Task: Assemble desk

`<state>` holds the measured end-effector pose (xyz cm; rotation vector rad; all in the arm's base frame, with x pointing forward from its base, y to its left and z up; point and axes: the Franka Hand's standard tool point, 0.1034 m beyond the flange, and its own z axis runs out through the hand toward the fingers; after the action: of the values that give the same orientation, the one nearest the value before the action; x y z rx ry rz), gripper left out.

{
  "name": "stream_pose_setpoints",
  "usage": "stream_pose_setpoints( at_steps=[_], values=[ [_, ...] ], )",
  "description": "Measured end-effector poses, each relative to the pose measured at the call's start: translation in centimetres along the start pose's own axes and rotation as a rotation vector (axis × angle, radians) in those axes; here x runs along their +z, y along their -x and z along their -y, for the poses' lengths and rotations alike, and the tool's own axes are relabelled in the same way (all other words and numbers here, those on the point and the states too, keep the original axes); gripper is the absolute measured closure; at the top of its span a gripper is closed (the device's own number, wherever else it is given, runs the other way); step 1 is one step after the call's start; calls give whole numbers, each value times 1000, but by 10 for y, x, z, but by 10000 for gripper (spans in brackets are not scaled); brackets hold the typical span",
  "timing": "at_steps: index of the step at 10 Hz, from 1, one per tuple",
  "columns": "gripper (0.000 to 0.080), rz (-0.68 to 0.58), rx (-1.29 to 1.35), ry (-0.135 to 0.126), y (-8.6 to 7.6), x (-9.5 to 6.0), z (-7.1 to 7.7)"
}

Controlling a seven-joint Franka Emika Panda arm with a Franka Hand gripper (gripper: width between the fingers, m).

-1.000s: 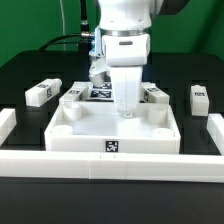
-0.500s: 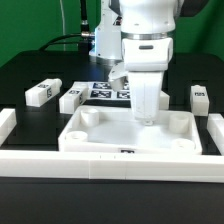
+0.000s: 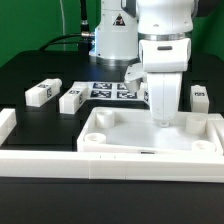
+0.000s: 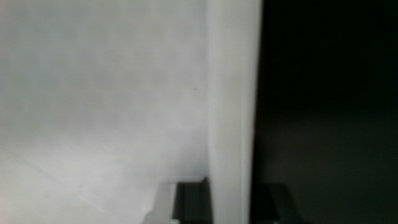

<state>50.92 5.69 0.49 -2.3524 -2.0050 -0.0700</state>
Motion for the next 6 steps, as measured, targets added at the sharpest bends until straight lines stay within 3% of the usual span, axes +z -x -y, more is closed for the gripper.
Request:
stream_pose_setpoints(
  at_steps=[3,4,5,6],
  values=[
    [741,0,2,0,1,0,0],
    [549,0,2,0,1,0,0],
    [549,1,-15,0,4,0,-1],
    [373,1,-27,2,9,-2,-2]
  ],
)
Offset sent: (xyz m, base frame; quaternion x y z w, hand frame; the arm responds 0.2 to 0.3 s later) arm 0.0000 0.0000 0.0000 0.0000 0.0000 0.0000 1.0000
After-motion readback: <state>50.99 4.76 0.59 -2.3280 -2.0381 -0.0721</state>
